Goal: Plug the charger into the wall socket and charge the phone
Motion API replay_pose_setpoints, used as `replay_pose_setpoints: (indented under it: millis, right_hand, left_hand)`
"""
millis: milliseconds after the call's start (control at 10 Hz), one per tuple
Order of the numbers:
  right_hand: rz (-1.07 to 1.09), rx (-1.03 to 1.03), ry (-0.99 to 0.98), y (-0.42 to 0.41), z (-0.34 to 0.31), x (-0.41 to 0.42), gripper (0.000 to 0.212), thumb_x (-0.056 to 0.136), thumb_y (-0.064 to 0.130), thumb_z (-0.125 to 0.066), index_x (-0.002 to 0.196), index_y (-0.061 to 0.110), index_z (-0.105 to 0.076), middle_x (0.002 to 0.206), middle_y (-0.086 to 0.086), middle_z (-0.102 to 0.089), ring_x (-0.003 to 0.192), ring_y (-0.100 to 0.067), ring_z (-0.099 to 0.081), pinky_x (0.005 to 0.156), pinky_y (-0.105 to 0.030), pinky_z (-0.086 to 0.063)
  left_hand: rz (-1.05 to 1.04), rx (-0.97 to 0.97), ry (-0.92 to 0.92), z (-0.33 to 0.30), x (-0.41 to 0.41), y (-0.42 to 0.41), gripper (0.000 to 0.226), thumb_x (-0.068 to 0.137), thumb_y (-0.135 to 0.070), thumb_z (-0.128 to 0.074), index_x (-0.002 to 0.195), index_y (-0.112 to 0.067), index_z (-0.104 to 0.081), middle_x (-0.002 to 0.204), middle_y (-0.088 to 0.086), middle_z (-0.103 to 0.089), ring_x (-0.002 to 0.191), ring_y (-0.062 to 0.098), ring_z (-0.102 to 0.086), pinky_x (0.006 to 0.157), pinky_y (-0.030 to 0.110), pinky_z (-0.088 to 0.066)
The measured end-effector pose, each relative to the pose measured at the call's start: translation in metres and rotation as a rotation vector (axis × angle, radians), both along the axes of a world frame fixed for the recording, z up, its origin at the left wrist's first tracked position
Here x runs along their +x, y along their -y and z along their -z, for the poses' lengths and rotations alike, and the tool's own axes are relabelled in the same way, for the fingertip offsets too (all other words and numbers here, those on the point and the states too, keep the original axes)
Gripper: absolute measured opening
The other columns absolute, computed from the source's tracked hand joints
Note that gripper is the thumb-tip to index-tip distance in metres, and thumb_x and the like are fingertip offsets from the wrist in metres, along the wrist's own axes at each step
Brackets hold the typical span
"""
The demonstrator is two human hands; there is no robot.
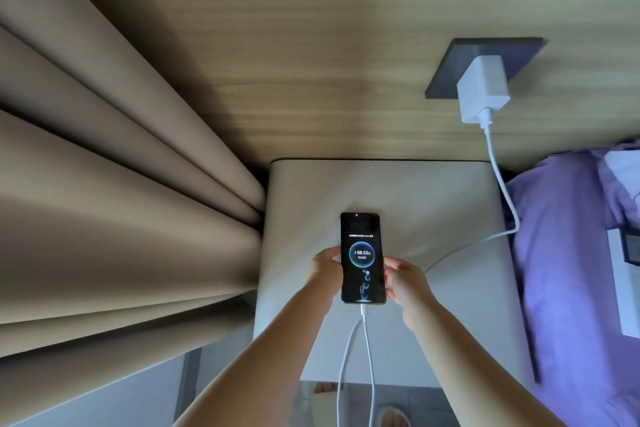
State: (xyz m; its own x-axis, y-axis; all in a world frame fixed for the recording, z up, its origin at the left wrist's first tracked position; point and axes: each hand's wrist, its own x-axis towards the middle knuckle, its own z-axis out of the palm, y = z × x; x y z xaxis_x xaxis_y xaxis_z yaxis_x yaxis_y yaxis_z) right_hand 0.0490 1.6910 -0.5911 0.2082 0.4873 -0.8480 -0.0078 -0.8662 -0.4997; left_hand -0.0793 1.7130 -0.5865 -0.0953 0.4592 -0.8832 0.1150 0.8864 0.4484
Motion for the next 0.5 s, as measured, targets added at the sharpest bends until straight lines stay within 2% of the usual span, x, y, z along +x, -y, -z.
replay_pose_setpoints:
  millis: [100,200,300,400,500]
  right_hand:
    - [-0.004,-0.001,0.036,0.000,0.005,0.001,0.039,0.082,-0.006,-0.035,0.082,0.016,-0.067,0.078,-0.002,-0.065,0.073,-0.020,-0.060,0.069,-0.028,-0.050]
    - [-0.040,-0.016,0.087,0.001,0.004,0.001,0.028,0.084,-0.004,-0.034,0.086,0.015,-0.054,0.083,-0.008,-0.050,0.069,-0.019,-0.045,0.061,-0.025,-0.036]
    - [-0.088,0.001,0.077,0.005,0.001,0.003,0.032,0.083,-0.005,-0.033,0.097,0.013,-0.057,0.095,-0.008,-0.055,0.079,-0.019,-0.049,0.064,-0.024,-0.038]
    - [-0.201,0.016,0.114,0.010,-0.009,0.004,0.049,0.082,-0.004,-0.035,0.126,0.006,-0.053,0.125,-0.011,-0.062,0.107,-0.025,-0.057,0.084,-0.031,-0.044]
    - [-0.361,0.042,0.255,0.020,-0.019,0.008,0.049,0.082,0.003,-0.044,0.131,0.009,-0.048,0.129,-0.011,-0.060,0.110,-0.025,-0.056,0.082,-0.030,-0.043]
  left_hand:
    - [-0.004,0.004,-0.014,0.007,0.002,0.004,0.050,0.086,0.003,-0.034,0.125,-0.017,-0.058,0.113,0.016,-0.067,0.102,0.031,-0.063,0.094,0.042,-0.052]
    - [0.006,0.015,-0.010,0.005,0.006,0.008,0.046,0.087,-0.001,-0.036,0.125,-0.016,-0.056,0.110,0.013,-0.065,0.092,0.025,-0.061,0.081,0.034,-0.052]
    - [0.056,0.042,-0.043,0.000,0.008,0.012,0.050,0.087,-0.001,-0.033,0.130,-0.018,-0.050,0.119,0.015,-0.061,0.088,0.023,-0.055,0.065,0.027,-0.046]
    - [0.113,0.084,-0.133,-0.006,0.007,0.016,0.052,0.087,0.001,-0.035,0.135,-0.018,-0.044,0.126,0.013,-0.056,0.087,0.021,-0.051,0.052,0.022,-0.039]
    - [0.102,0.103,-0.145,-0.016,0.011,0.026,0.051,0.084,0.000,-0.044,0.133,-0.015,-0.046,0.123,0.016,-0.059,0.084,0.021,-0.052,0.053,0.022,-0.039]
